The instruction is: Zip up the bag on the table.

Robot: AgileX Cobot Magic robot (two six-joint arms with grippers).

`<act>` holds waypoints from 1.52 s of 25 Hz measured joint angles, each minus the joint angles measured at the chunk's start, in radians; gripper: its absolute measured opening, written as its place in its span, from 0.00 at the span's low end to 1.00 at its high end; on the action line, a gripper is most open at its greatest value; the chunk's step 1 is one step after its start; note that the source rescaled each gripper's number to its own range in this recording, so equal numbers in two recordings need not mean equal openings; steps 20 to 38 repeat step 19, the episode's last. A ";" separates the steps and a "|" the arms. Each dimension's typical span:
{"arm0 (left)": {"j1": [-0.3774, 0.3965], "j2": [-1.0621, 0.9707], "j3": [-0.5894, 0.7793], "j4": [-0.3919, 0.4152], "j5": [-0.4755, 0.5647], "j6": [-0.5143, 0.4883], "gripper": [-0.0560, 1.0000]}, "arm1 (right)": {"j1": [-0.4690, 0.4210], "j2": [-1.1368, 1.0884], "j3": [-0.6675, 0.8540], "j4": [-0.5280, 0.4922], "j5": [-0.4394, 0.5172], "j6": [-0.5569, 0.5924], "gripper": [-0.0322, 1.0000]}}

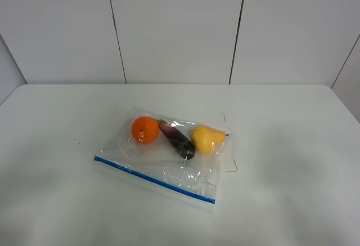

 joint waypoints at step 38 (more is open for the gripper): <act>0.000 0.000 0.000 0.000 0.000 0.000 1.00 | 0.000 -0.227 0.000 -0.010 0.000 0.000 1.00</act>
